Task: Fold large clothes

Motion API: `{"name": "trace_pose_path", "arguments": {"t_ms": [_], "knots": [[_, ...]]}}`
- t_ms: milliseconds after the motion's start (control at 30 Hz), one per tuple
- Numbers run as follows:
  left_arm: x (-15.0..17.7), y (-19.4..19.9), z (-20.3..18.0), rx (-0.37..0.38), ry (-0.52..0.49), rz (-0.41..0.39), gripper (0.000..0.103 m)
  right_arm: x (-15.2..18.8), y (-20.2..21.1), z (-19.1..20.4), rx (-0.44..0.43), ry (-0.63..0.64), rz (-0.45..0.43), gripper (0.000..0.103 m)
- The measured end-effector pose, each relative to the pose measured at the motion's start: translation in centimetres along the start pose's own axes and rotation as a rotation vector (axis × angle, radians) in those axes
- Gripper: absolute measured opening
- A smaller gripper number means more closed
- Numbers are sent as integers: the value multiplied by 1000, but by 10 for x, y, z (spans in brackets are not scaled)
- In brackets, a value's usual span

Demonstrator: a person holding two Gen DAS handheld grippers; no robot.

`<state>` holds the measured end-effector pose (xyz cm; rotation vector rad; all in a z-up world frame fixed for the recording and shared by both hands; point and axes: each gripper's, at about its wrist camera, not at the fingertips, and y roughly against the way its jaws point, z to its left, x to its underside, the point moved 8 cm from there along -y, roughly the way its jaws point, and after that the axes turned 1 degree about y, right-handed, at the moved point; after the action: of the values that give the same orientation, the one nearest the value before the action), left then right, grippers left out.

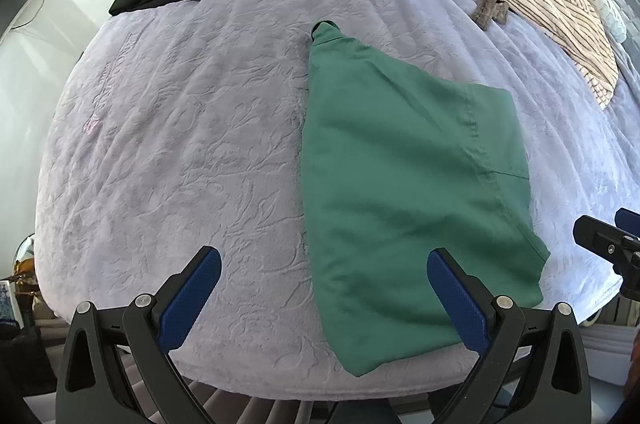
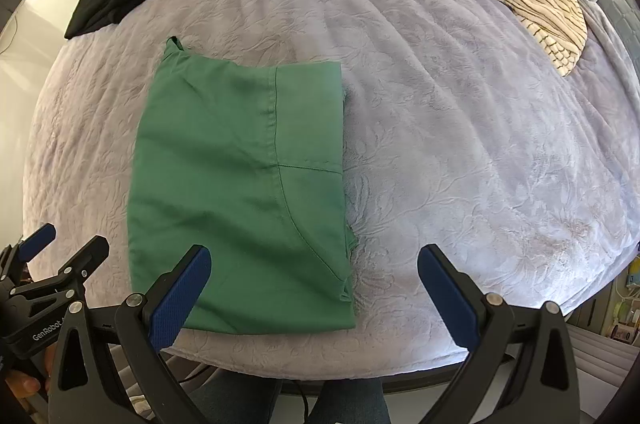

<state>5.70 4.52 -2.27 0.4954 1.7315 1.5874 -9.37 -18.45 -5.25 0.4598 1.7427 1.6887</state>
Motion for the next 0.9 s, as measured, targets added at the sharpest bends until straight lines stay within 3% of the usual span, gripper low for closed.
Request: {"name": "trace_pose_path", "arguments": {"t_ms": [900], "knots": [[1,1,1,0,-1,-1,103,1,0,1,-1,-2,-2,103]]}}
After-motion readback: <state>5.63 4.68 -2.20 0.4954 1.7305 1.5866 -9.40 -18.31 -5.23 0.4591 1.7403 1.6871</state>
